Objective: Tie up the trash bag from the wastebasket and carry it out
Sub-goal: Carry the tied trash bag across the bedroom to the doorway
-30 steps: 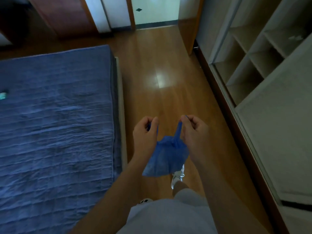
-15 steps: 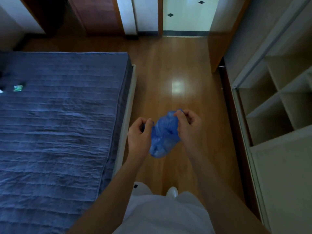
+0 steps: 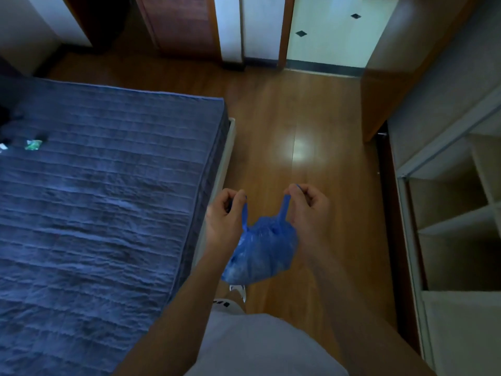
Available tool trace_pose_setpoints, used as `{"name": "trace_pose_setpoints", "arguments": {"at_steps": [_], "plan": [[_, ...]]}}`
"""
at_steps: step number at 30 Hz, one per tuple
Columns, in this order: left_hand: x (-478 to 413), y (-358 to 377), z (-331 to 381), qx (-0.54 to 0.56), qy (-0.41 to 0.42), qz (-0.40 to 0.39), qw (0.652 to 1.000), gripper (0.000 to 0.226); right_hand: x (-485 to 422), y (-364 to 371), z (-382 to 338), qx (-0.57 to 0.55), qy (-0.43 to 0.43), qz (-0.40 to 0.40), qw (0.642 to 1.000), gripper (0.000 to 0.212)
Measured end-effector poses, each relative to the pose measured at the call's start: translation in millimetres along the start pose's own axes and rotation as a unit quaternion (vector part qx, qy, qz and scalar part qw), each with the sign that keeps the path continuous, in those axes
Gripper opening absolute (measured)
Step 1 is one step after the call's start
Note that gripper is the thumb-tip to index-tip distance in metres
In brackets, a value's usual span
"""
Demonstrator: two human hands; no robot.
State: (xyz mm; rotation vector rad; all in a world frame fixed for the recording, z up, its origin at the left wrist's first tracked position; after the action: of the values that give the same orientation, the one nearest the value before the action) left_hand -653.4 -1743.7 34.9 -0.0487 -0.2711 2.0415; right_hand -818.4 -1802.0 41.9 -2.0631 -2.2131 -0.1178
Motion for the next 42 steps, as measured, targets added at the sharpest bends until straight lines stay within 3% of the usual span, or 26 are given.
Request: {"name": "trace_pose_setpoints", "arguments": {"at_steps": [10,22,32,42], "plan": [[-189.2,-6.7,21.2,0.026,0.011,-0.048,0.998,0.027,-160.0,76.1,-35.7,0.0,-0.007,0.043,0.999,0.022],[-329.0,17.7,36.4,0.028,0.022,-0.052,0.998,0.028,-289.7,104.1,-48.5,0.023,-0.008,0.044,0.999,0.024],[-463.0,100.9,57.2,0.009,0.008,-0.037,0.999,0.028,-452.9,82.0,-62.3,0.003,0.008,0.014,1.0,0.026],[-587.3,183.2,118.3,0.008,0.022,0.035,0.999,0.028,-622.4,60.0,-110.0,-0.025,-0.009,-0.017,0.999,0.026]]}}
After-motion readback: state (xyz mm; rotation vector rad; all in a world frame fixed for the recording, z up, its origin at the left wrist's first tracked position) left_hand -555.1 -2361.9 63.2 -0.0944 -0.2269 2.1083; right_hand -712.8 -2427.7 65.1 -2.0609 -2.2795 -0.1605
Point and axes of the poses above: each hand's wrist, its own x-axis away from the middle knuckle, its own y-axis out of the palm, z = x × y, the point moved 4 cm from there along -x, towards the middle knuckle, and after that the axes turned 7 degrees about -z, right-handed, at the moved point
